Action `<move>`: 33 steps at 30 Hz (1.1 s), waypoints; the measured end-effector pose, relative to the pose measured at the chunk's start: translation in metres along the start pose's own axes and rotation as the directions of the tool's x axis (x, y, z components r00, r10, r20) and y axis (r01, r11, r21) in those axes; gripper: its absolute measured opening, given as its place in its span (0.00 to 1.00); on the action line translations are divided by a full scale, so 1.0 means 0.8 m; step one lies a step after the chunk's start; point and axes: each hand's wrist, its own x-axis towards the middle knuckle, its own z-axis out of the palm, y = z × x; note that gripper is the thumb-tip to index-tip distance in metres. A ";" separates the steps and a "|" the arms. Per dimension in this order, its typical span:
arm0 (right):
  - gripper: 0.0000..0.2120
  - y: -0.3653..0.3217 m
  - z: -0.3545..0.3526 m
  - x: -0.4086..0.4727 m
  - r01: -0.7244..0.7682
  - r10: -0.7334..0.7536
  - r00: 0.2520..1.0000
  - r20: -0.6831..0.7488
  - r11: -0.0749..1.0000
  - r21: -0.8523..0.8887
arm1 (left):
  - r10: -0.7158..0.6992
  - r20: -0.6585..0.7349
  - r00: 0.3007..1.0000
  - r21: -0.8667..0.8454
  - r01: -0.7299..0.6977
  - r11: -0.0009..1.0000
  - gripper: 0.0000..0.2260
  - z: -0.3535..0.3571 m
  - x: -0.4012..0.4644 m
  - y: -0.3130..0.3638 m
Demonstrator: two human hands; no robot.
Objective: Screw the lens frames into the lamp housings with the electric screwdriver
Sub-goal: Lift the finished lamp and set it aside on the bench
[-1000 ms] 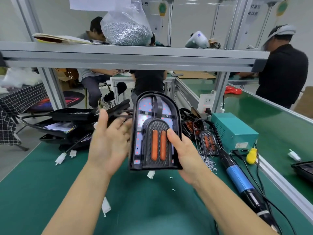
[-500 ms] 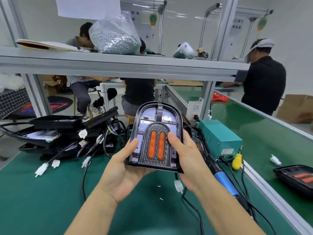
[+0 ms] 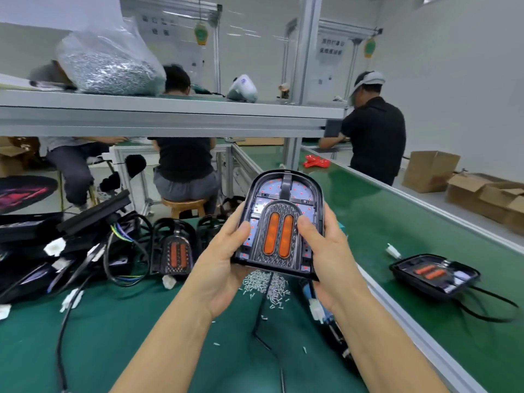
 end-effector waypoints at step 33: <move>0.17 -0.052 -0.352 -0.047 -0.134 -0.048 0.554 -0.831 0.980 -0.146 | -0.450 0.205 0.869 0.454 0.323 0.830 0.25 0.269 0.086 -0.245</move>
